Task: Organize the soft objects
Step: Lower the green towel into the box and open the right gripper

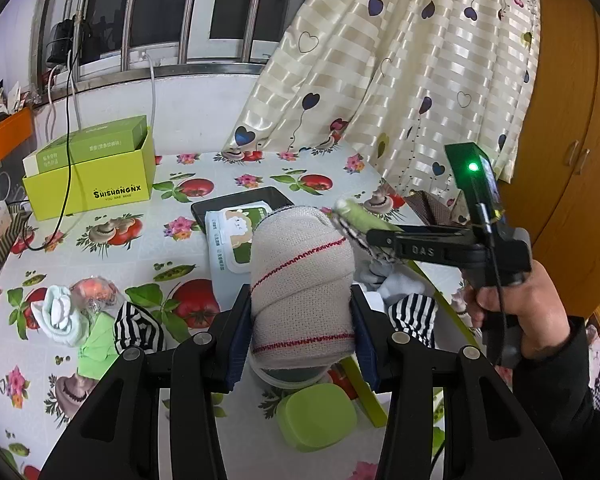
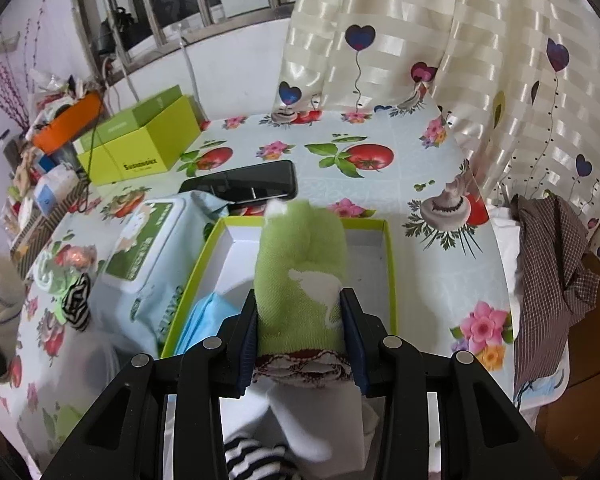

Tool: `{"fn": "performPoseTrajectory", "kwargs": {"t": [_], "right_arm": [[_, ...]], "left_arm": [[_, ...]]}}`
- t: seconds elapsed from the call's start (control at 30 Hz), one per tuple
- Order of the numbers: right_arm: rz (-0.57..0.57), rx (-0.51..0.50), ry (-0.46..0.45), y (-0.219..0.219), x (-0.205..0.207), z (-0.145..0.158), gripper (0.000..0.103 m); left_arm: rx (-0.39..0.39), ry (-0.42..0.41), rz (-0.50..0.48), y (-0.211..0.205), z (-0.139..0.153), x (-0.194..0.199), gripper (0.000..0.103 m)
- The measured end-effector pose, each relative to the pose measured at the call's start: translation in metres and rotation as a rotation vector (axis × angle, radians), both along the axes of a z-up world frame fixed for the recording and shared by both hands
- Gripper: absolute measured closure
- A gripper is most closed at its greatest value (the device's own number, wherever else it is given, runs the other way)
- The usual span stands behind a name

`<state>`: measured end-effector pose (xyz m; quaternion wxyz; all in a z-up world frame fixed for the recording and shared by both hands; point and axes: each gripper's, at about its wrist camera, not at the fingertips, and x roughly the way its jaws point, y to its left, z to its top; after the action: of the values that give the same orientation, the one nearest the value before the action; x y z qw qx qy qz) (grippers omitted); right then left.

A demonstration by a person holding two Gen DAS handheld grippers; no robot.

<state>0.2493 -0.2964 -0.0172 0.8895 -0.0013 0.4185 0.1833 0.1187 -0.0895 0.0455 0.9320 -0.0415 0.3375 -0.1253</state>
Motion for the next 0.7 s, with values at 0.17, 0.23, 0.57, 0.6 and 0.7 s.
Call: {"fn": "performPoseTrajectory", "kwargs": {"t": [0.17, 0.23, 0.57, 0.6, 0.7], "right_arm": [[-0.005, -0.015, 0.029, 0.001, 0.017, -0.009, 0.066], [-0.002, -0.018, 0.032, 0.001, 0.019, -0.012, 0.066], [-0.019, 0.033, -0.068, -0.015, -0.008, 0.011, 0.067], [-0.021, 0.04, -0.069, -0.018, -0.012, 0.012, 0.073], [-0.009, 0.044, -0.054, -0.021, -0.021, 0.008, 0.084]], "left_arm": [[0.001, 0.004, -0.003, -0.002, -0.002, 0.002, 0.057], [0.004, 0.007, -0.006, -0.004, -0.001, 0.003, 0.057], [0.023, 0.003, -0.017, -0.015, 0.002, 0.002, 0.057], [0.024, 0.004, -0.019, -0.017, 0.002, 0.002, 0.057], [0.029, 0.008, -0.028, -0.022, 0.002, 0.003, 0.057]]}}
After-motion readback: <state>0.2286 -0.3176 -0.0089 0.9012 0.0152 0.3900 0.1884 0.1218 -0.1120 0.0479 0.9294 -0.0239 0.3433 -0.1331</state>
